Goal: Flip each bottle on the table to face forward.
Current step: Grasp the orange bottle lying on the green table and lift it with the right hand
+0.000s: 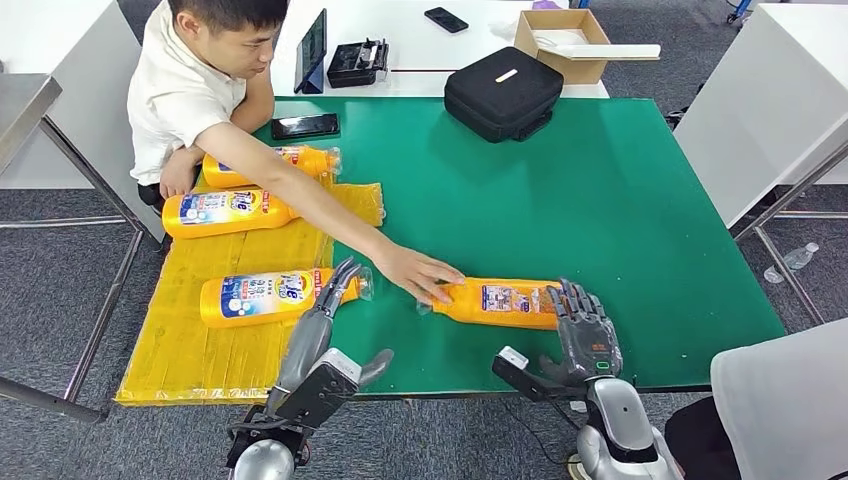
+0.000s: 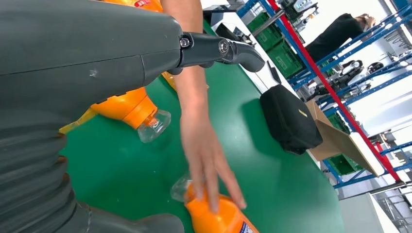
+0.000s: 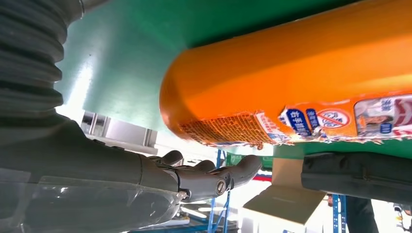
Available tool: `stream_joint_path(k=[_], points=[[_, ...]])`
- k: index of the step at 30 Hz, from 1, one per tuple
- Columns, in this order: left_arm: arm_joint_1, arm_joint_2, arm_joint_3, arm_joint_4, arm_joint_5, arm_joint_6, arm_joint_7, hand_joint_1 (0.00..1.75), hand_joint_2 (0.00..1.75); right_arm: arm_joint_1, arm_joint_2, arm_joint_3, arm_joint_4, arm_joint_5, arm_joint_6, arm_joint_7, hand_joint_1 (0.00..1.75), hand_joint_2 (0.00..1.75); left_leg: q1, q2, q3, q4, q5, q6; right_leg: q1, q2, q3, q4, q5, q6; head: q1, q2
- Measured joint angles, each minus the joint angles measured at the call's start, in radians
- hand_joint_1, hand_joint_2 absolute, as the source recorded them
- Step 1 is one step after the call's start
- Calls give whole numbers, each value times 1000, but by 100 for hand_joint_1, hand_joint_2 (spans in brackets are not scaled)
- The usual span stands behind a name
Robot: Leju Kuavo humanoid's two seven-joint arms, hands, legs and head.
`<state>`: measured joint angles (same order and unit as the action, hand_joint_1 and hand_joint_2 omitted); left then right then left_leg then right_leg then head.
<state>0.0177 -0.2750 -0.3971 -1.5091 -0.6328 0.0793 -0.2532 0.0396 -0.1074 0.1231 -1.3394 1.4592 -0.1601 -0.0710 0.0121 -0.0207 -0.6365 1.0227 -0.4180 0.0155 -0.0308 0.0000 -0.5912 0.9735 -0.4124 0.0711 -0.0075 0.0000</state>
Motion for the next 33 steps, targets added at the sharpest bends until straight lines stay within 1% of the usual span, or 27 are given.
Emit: stream_joint_path(k=[6, 10, 15, 24, 33], points=[[0, 0, 0, 0, 44, -10, 11, 0, 175, -29, -8, 39, 1, 28, 9, 3, 0, 175, 0, 0, 0, 0, 0, 0, 0, 0, 0, 0, 0, 0, 0, 0], [-1, -1, 1, 5, 85, -29, 23, 0, 175, -73, -18, 77, 17, 22, 23, 3, 0, 175, 0, 0, 0, 0, 0, 0, 0, 0, 0, 0, 0, 0, 0, 0], [-1, -3, 5, 12, 92, -32, 26, 0, 175, -117, -27, 101, 53, 8, 29, 3, 0, 175, 0, 0, 0, 0, 0, 0, 0, 0, 0, 0, 0, 0, 0, 0], [-4, -3, 4, 21, 81, -32, 14, 0, 175, -220, -53, 100, 214, -60, 26, -13, 0, 175, 0, 0, 0, 0, 0, 0, 0, 0, 0, 0, 0, 0, 0, 0], [-5, -3, 3, 26, 80, -32, 11, 0, 175, -253, -58, 95, 299, -94, 31, -33, 0, 175, 0, 1, 1, 0, 0, 0, 0, 1, 0, 0, 0, 0, 0, 0]])
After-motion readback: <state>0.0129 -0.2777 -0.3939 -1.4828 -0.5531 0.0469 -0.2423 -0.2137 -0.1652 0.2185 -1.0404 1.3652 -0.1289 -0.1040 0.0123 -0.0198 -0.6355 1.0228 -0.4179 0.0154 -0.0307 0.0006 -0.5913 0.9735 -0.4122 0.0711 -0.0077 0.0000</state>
